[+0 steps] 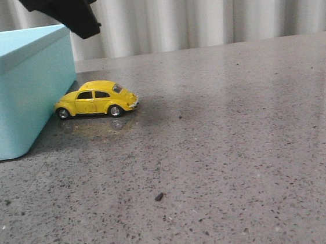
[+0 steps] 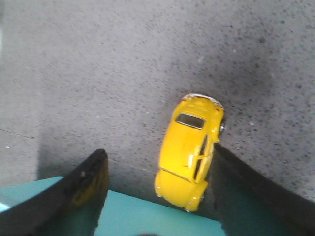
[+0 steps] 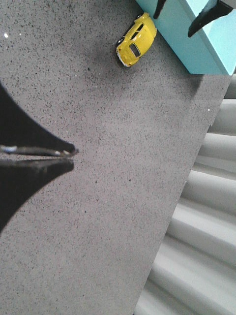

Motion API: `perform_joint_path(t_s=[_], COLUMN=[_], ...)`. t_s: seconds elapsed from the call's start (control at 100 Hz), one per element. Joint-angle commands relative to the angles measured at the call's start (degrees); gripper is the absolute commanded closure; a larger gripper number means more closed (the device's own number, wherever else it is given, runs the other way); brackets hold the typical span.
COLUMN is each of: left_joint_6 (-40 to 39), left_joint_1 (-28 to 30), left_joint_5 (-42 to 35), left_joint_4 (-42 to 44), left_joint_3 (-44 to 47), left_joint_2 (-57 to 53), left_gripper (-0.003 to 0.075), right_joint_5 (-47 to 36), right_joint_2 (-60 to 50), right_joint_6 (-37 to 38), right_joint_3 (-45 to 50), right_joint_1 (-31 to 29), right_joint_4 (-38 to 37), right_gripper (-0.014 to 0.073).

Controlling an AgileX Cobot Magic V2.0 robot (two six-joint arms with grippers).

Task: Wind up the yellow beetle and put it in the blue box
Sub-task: 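Lower the left gripper down around the yellow car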

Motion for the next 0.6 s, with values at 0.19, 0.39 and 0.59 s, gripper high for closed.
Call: perform_joint_path(t_s=[0.19, 0.39, 0.59], left_joint_6=[-0.1, 0.6, 14.0], left_joint_1=[0.5, 3.4, 6.9], left_joint_5=[-0.6, -0.2, 2.6], left_joint_4=[-5.2, -7.0, -10.9], left_joint_3=[-1.9, -1.9, -1.9], left_joint_2=[0.5, 1.8, 2.2], left_gripper=[0.021, 0.0264, 0.0271], right_joint_5=[-4.6, -4.6, -4.6], right_joint_2=[0.1, 0.1, 0.1], right_joint_6=[-0.5, -0.5, -0.5], right_joint_3=[-1.4, -1.4, -1.4], right_joint_1=[1.4, 3.3, 3.3], right_joint_4=[0.2, 0.2, 0.2], right_gripper=[0.0635, 0.0635, 0.0635])
